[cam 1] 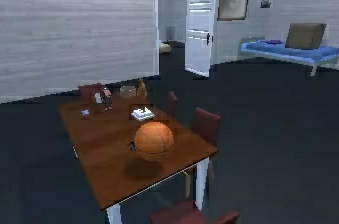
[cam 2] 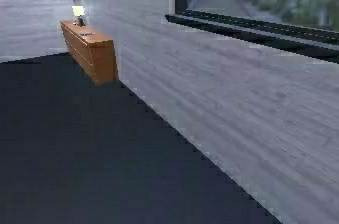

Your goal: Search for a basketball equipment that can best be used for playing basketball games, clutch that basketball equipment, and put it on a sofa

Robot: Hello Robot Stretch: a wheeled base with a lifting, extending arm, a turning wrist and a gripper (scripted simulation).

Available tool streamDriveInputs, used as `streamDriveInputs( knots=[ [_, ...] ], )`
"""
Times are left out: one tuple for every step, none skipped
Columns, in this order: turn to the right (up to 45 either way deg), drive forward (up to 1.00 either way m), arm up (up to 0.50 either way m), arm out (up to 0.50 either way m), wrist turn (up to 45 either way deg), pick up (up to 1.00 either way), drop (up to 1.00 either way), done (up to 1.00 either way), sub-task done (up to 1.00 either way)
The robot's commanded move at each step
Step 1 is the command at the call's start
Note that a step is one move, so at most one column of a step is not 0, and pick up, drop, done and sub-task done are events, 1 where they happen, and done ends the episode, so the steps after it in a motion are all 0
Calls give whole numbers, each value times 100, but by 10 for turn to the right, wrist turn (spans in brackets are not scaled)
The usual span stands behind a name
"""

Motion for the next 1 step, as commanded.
streamDriveInputs(
  knots=[
    [450,0,0,0,0,0,0,0,0]
  ],
)
